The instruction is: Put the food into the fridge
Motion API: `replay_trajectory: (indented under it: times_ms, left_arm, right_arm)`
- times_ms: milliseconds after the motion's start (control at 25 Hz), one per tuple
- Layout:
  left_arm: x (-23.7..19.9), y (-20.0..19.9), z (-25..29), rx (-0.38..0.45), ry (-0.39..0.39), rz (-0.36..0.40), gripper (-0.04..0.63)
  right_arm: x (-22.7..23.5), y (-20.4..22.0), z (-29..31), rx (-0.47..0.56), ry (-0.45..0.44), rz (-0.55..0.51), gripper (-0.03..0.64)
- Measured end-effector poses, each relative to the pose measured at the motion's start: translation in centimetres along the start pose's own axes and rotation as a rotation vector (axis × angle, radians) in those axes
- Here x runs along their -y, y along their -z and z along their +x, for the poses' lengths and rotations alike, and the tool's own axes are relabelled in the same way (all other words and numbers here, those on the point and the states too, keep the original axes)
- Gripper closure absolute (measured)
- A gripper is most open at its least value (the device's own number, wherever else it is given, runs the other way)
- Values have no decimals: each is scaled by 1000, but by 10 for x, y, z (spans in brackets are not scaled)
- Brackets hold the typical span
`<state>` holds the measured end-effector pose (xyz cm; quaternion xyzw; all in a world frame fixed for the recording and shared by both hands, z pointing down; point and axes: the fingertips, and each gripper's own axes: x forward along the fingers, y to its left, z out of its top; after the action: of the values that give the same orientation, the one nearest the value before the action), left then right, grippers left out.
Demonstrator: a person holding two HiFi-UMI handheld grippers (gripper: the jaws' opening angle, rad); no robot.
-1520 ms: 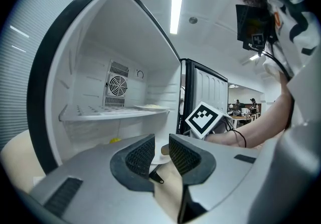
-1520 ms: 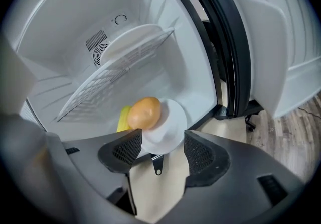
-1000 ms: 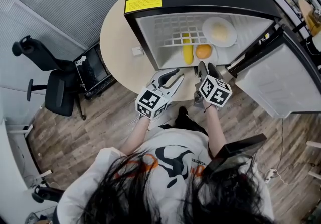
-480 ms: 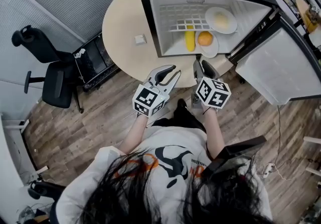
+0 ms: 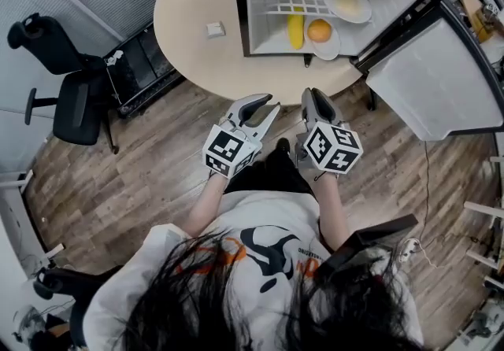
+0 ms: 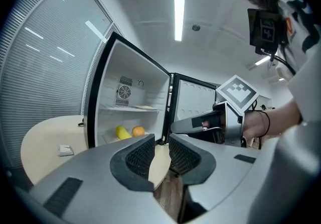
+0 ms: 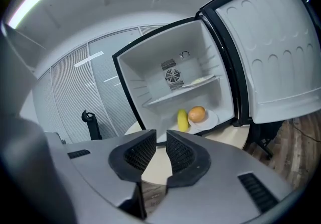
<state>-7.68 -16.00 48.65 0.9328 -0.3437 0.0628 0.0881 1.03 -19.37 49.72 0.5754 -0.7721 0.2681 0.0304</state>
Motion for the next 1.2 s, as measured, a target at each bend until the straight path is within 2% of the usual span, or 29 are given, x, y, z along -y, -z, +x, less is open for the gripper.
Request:
replay_trajectory:
  times_ms: [280,600,800,1200]
  left_arm:
    - [24,3,-12,-3,0,5,509]
    - [56,-13,-17,21,-28,32,509]
    - [96,-17,-17,42,-44,12,509]
    - [193,0,-22,22,-48,22,509]
  right_arm:
    - [-9,7,-21,0,-24,-29,560]
    - [-5,12,-55,1,-74,-32,566]
    - [12,14,-98,7,-82,-28,569]
    - [43,39,-183,-17,-111,-62,571]
